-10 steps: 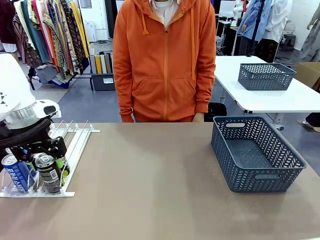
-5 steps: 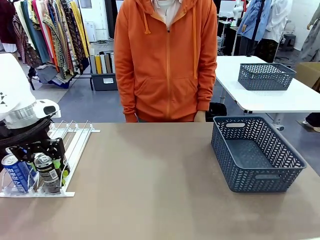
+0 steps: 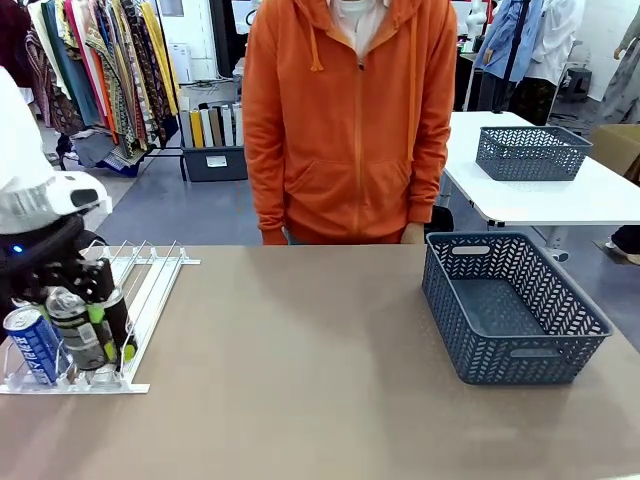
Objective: Retrieve and store the cans from the dispenser.
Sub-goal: Pick up one can from the Automatic Can Dispenser and place it in the middle of the table.
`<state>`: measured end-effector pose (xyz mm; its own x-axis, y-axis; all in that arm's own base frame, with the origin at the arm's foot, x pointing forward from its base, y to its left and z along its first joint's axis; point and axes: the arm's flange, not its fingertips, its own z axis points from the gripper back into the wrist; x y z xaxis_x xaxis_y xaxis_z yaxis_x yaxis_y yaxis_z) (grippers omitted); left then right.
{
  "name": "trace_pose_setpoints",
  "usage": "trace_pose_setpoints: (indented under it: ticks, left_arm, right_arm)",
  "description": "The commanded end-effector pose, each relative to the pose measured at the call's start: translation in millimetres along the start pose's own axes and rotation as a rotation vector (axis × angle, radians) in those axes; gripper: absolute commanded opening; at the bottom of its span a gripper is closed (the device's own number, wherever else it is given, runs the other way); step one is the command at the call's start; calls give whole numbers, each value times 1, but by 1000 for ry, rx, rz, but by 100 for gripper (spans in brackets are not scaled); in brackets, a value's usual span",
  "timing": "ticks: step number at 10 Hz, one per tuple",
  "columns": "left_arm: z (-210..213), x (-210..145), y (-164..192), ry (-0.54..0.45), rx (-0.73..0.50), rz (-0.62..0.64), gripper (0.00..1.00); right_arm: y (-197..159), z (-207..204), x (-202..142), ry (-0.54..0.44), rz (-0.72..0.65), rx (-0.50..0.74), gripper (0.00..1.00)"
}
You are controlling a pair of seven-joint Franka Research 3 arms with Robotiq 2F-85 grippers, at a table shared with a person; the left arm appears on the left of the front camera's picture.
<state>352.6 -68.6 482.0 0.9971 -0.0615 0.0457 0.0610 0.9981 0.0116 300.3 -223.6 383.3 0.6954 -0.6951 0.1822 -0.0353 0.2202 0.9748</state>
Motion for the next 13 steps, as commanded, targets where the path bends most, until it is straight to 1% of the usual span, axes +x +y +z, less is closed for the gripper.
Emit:
trace_pose_setpoints:
  ticks: [1,3,4,5,6,10,11,12,13]
  left_arm:
    - [60,-29,-5,-111,51,-58,0]
    - [99,-52,-3,-235,46,-79,0]
    - [109,-58,1,-270,18,-92,0]
    - [113,-61,7,-288,-44,-87,0]
    - [108,-59,-8,-222,43,-64,0]
    - [108,-59,-8,-222,43,-64,0]
    - [102,-58,-8,-211,33,-75,0]
    - [97,-56,-3,-249,-144,-127,0]
    - [97,-43,-21,-286,-208,-128,0]
  right_arm:
    - [3,3,0,5,0,10,100]
    - [3,3,0,5,0,10,100]
    - [3,3,0,5,0,10,100]
    - [3,3,0,5,0,10,100]
    - [3,3,0,5,0,10,100]
    - [3,3,0,5,0,10,100]
    - [3,3,0,5,0,10,100]
    - [3,3,0,5,0,10,100]
    - [3,3,0,5,0,10,100]
